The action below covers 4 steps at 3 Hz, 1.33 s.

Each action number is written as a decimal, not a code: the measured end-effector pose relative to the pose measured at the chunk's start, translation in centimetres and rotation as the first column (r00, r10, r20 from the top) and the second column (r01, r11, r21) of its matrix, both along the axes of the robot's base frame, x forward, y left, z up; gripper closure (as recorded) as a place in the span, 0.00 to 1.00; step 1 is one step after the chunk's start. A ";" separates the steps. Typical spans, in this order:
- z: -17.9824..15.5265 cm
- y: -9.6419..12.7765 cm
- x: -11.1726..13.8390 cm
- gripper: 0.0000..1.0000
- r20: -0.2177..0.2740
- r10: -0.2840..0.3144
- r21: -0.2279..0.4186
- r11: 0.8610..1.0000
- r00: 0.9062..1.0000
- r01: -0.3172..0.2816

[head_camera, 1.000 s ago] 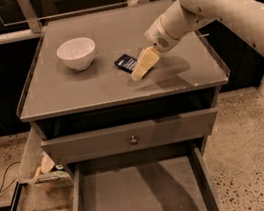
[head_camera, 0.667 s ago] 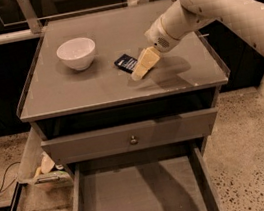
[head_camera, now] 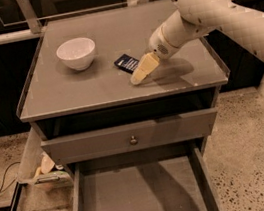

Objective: Place rxbar blueberry into middle drawer

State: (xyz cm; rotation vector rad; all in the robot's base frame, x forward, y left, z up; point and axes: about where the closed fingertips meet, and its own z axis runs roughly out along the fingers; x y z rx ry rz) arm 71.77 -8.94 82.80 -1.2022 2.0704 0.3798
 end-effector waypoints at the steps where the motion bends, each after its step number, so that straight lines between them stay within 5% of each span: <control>1: -0.4 0.1 0.1 0.00 -0.008 -0.044 0.021 0.999 0.999 0.044; 2: -0.4 0.1 0.1 0.00 -0.008 -0.044 0.021 0.999 0.999 0.044; 4: -0.4 0.1 0.1 0.42 -0.008 -0.044 0.021 0.999 0.999 0.044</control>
Offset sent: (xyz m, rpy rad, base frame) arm 0.0009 0.0010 -0.0035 0.0191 0.0066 -0.0402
